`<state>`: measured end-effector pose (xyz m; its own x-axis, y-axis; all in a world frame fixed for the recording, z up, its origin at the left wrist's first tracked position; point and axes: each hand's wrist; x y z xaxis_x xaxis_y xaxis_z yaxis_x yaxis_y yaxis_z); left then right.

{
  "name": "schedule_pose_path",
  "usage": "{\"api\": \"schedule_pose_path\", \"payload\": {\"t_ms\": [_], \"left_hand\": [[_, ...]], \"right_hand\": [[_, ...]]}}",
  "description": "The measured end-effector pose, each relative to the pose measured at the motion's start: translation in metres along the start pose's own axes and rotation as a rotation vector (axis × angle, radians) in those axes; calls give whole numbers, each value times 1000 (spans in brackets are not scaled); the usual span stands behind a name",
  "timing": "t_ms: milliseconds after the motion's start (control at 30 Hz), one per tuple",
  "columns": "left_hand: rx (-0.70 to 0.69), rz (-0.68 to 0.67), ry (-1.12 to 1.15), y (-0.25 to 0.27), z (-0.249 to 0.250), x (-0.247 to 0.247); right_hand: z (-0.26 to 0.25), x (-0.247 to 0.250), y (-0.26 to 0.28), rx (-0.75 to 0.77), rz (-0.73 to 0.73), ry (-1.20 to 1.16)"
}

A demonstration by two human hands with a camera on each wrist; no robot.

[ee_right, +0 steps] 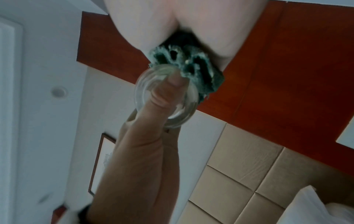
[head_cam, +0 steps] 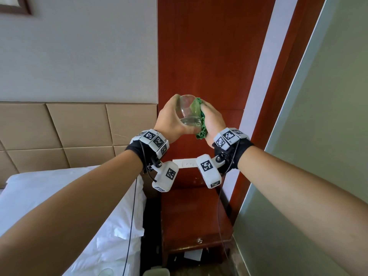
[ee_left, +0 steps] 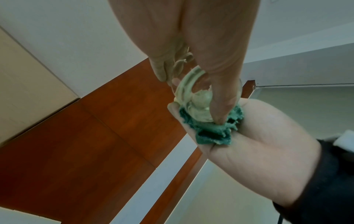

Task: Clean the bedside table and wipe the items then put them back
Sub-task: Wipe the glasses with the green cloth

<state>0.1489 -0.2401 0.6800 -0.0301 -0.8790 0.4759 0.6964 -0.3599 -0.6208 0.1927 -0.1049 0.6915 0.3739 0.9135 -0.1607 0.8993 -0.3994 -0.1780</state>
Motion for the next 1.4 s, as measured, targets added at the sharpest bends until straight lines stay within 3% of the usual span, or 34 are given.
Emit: {"api": "schedule_pose_path", "payload": {"t_ms": [100,300,400,533,767,933,1000,1067,1267,1333,1400], "left_hand": [[-18,-38,-76,0,2,2],[-58,-76,-191,4,2,4],[-44,-68,-177,-1,3,9],[-46,-50,-119,-3,2,12],[-53,21,26,1,-1,11],[-33,26,141,5,3,9],[-52,19,123,5,4,10],[-71,22,40,4,6,14],[-43,7,-113,5,1,17],[-33,-1,-132,6,0,16],[-26,-1,-156,7,1,15]], "right_hand": [[-4,1,6,184,19,172],[-4,7,14,566,-123,721],[-3,11,16,666,-216,855],[-6,14,17,555,-302,663],[-7,8,18,113,-211,-19],[-14,-1,21,-62,-201,-226],[-14,-3,22,-56,-187,-204],[-11,-2,24,48,-178,-74],[-4,-3,35,539,-243,716],[-4,-6,33,583,-238,809],[-5,-9,34,531,-230,749]]}}
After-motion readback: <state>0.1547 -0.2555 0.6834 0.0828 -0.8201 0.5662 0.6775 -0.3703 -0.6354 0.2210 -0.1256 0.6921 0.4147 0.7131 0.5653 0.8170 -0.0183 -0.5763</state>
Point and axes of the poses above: each hand's wrist, its own y-axis away from the middle knuckle, its own x-axis out of the back of the hand, z = x × y, and after that the axes turned 5 degrees about -x, right-handed
